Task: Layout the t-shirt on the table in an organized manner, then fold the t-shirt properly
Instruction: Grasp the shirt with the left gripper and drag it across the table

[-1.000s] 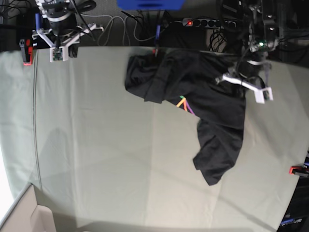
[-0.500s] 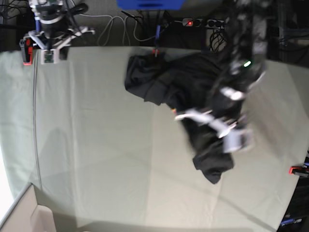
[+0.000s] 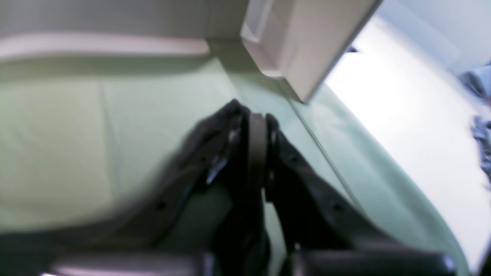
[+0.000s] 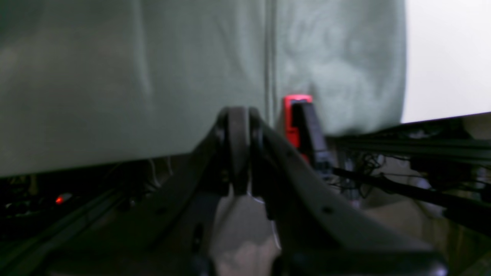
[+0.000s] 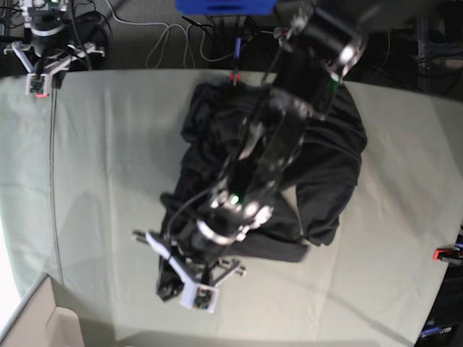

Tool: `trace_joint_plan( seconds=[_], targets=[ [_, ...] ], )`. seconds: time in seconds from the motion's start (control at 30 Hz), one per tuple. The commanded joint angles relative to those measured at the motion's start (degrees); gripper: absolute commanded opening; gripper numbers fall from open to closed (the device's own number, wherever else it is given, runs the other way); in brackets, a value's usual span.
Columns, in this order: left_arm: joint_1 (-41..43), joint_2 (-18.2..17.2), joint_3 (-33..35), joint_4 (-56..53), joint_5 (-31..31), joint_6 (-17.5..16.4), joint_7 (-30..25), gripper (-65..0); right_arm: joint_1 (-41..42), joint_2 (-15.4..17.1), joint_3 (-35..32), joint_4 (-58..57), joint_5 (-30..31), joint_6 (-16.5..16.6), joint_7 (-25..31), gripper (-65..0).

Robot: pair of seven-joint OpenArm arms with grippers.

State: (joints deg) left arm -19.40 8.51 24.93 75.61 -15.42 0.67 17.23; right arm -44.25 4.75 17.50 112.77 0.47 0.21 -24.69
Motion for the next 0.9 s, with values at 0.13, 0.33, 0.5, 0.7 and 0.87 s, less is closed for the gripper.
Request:
trace_joint_plan(
  seconds=[0.13,0.33,0.5,0.7,0.87],
  targets=[
    [-11.33,0.49,11.60,-17.11,-6.34,4.74,-16.40,-64.3,-0.28,0.21,1.45,0.94,-0.07,0.10,-2.35,-65.0],
    [-19.68,0.49,24.26,-26.25,-26.65,10.45,-25.81,-63.8,-0.28,0.13,1.45,0.94,-0.07,0.10,-2.61,-65.0],
    [-19.24,0.49,25.05,-25.99,-31.57,10.28,-25.63,-45.9,-0.19,0.13,1.27,0.94,-0.07,0.10,-2.61,-65.0],
    [-13.53,-1.96,25.05,-17.99,-31.22,10.10,-25.54,-16.7,1.30,-0.58,0.92,0.86,0.01,0.10,-2.61,-65.0],
    [-11.77,-13.57,24.43,-13.50,-31.22,10.45,-26.07,-15.5,2.54,-1.55,0.92,0.77,0.01,0.10,-2.61,-65.0]
  ],
)
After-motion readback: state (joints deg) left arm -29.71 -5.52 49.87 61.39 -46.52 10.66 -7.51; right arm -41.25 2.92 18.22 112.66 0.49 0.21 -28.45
